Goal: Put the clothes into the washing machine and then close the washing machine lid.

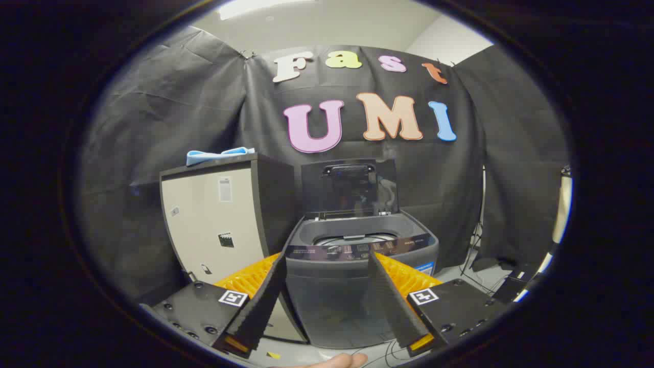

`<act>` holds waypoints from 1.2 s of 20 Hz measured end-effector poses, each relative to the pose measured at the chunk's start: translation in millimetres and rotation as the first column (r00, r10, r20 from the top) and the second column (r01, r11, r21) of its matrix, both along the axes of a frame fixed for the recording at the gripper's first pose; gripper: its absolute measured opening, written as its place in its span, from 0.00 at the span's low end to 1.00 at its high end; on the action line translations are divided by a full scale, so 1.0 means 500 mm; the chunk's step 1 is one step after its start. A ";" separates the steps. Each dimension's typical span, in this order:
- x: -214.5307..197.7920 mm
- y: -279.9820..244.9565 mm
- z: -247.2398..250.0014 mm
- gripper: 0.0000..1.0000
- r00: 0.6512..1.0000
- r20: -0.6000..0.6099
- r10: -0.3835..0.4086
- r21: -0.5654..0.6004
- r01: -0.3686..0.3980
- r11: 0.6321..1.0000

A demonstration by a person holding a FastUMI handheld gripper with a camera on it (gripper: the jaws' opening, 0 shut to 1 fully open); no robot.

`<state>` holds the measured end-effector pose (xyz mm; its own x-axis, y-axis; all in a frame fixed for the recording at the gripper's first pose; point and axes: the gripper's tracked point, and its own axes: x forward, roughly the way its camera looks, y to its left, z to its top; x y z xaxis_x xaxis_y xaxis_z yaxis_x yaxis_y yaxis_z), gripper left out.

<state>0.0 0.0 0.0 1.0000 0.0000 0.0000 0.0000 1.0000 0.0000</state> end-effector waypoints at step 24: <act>0.032 0.035 0.011 0.99 1.000 -0.003 0.018 0.014 -0.018 1.000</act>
<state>16.1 17.6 5.5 0.9998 0.0176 -0.0029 -0.0176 0.9997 0.0142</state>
